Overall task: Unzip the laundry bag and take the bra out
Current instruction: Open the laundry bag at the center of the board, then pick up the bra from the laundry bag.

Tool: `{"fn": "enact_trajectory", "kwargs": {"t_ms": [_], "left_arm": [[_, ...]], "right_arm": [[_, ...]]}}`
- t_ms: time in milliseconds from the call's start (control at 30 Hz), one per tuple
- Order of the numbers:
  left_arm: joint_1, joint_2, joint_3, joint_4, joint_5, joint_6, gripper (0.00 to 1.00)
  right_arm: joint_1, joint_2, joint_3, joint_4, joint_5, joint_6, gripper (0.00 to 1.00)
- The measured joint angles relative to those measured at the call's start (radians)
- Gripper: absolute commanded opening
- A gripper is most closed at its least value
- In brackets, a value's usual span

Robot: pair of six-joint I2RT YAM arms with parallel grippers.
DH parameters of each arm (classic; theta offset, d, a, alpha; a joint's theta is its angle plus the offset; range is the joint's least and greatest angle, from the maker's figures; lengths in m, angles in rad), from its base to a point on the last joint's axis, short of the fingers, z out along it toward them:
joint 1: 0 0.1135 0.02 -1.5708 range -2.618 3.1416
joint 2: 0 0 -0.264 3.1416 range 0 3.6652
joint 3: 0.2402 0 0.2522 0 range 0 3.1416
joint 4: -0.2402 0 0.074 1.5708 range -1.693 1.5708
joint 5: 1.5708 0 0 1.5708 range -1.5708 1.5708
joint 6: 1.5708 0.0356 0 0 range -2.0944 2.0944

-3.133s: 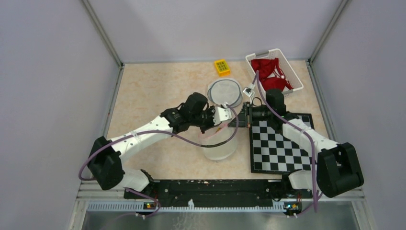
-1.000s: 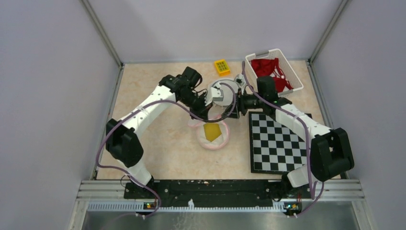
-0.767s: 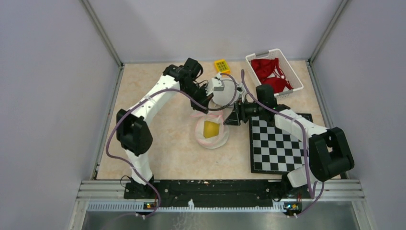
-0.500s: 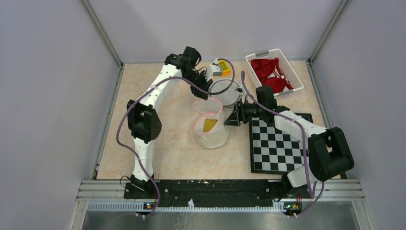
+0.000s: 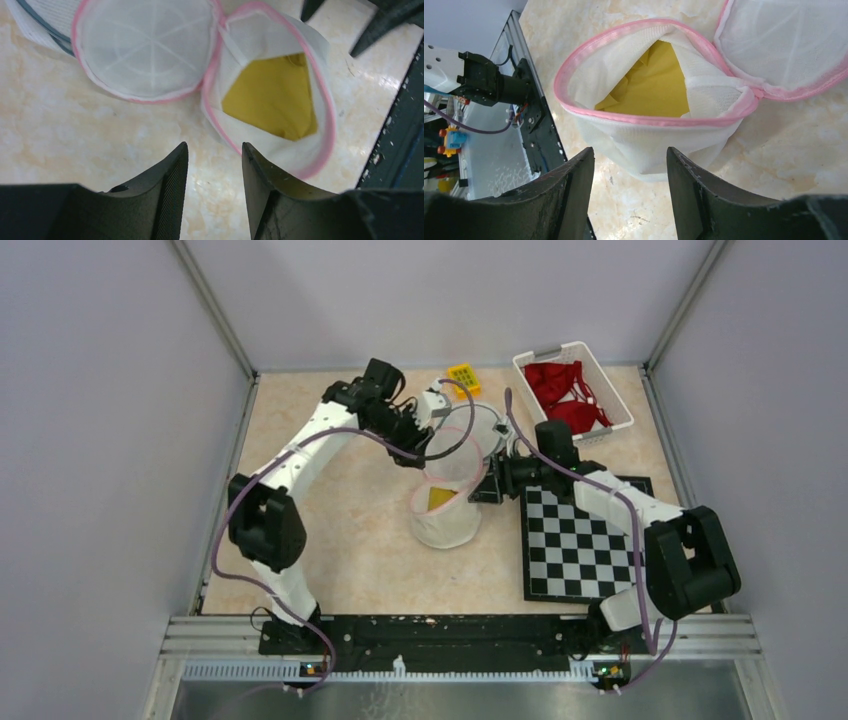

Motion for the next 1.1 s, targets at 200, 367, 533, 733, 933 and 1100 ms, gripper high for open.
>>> {"fn": "enact_trajectory", "kwargs": {"t_ms": [200,367,533,733,933,1100], "left_arm": [[-0.016,-0.287,-0.339,0.144,0.051,-0.002,0.54],[-0.114,-0.324,-0.424,0.252,0.028,0.011,0.55],[-0.260,-0.303,-0.485,0.340,-0.037,0.043,0.54],[-0.338,-0.303,-0.654,0.388,-0.104,0.074,0.53],[-0.372,-0.303,-0.730,0.391,-0.140,0.077,0.54],[-0.388,-0.327,-0.732,0.378,-0.087,0.078,0.59]], "right_arm": [[-0.001,-0.034,-0.014,0.000,-0.014,0.020,0.55],[-0.001,-0.050,0.004,0.001,-0.016,0.031,0.53],[0.003,-0.028,0.078,0.056,-0.002,0.068,0.48],[0.036,0.055,0.089,0.076,0.025,0.069,0.44],[0.067,0.074,0.014,0.005,0.028,0.010,0.40],[0.077,0.074,-0.045,-0.016,0.032,-0.041,0.40]]}}
